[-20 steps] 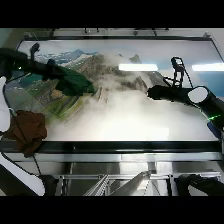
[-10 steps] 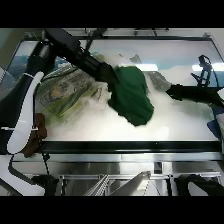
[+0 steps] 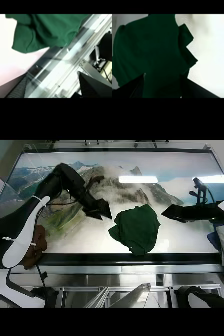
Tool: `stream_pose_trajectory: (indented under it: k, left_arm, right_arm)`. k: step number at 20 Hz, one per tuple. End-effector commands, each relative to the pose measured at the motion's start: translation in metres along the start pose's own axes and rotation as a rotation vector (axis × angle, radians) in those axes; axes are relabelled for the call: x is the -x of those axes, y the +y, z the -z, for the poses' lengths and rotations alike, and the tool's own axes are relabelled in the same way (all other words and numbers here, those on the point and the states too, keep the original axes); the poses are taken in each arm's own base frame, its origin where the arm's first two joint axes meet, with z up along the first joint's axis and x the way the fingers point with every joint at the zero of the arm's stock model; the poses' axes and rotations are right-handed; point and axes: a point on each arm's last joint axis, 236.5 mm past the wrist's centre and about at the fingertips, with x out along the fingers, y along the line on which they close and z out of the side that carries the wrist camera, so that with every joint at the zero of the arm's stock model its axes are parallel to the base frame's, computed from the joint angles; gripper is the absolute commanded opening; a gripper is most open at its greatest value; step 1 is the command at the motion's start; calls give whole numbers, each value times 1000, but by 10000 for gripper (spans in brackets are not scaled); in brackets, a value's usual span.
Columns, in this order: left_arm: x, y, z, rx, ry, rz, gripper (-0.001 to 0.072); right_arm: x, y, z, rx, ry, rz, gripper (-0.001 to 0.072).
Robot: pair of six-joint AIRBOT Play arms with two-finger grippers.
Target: Fold the shirts.
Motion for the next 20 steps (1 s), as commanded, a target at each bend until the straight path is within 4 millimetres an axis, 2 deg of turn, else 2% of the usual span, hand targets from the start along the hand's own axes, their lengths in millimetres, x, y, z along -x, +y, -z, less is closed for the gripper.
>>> stream_pose_trajectory:
  k: [1, 4, 7, 9, 11, 13, 14, 16, 18, 20]
  left_arm:
    - [-44, 26, 21, 115, 15, -18, 717]
    - [-66, 42, 18, 153, -27, -46, 716]
    - [-71, 57, 2, 172, -115, -79, 698]
    - [-72, 58, -7, 181, -129, -64, 698]
    - [-73, 58, -2, 187, -63, -32, 699]
    - [-64, 66, -1, 202, -37, -7, 699]
    - [-60, 68, -6, 220, -56, 14, 699]
    - [-57, 60, -23, 241, -134, 104, 698]
    - [-65, 55, -30, 236, -171, 124, 698]
    - [-81, 55, -26, 238, -142, 117, 698]
  right_arm:
    - [-33, -16, 26, -47, 151, -22, 504]
    - [-58, -24, 39, -96, 220, -55, 504]
    - [-69, -13, 36, -114, 215, -135, 503]
    - [-72, -7, 30, -128, 194, -167, 503]
    - [-71, -6, 31, -125, 199, -172, 503]
    - [-71, -6, 32, -112, 202, -173, 503]
    - [-71, -6, 32, -113, 202, -173, 503]
    - [-71, -5, 32, -114, 200, -174, 503]
    - [-71, -5, 31, -115, 197, -174, 503]
    - [-71, -5, 31, -115, 197, -174, 502]
